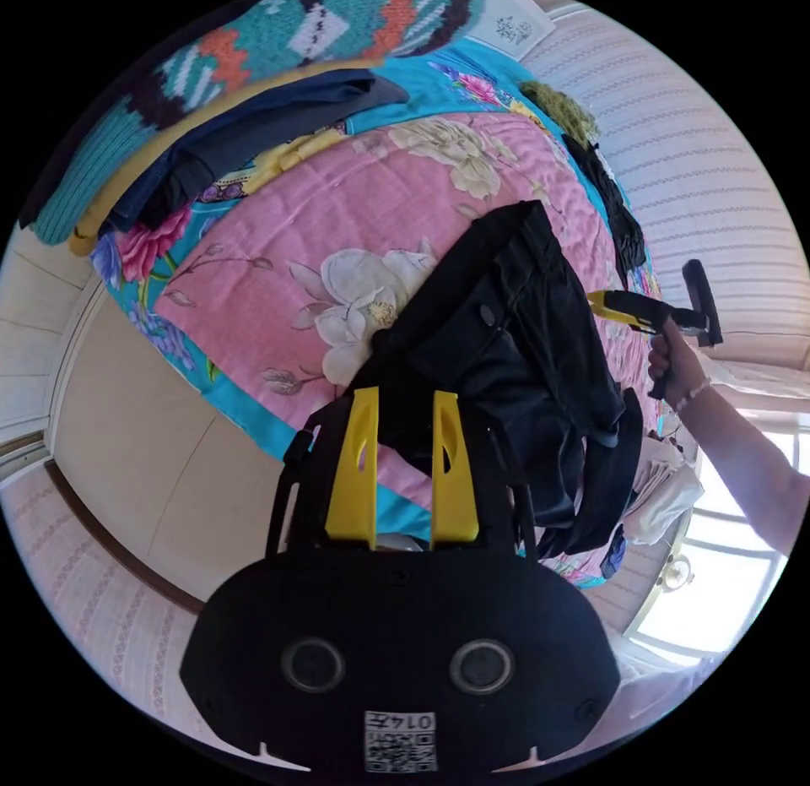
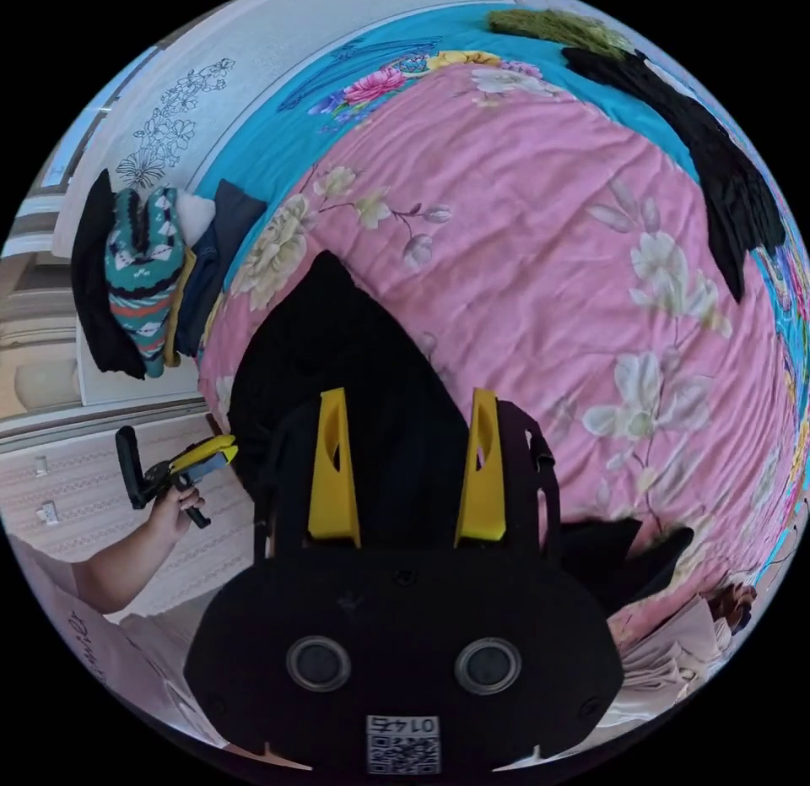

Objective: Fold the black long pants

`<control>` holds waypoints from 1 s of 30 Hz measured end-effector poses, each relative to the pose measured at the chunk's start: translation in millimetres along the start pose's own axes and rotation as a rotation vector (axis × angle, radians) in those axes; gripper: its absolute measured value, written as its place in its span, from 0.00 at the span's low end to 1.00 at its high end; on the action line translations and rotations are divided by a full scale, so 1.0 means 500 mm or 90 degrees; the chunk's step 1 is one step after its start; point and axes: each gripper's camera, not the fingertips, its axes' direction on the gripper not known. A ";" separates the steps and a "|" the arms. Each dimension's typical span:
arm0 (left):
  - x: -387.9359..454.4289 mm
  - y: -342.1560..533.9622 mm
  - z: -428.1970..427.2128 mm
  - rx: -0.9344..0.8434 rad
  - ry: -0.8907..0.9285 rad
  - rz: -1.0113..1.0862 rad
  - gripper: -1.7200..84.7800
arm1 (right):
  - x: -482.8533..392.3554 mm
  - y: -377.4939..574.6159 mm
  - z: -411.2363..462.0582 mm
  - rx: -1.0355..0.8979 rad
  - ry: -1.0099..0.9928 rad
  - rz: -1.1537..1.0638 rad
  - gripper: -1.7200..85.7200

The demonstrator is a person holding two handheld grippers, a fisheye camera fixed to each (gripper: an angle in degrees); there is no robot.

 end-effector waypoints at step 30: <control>0.270 0.053 0.055 0.039 0.002 0.344 0.03 | 0.195 0.416 -0.205 0.258 -0.054 0.210 0.11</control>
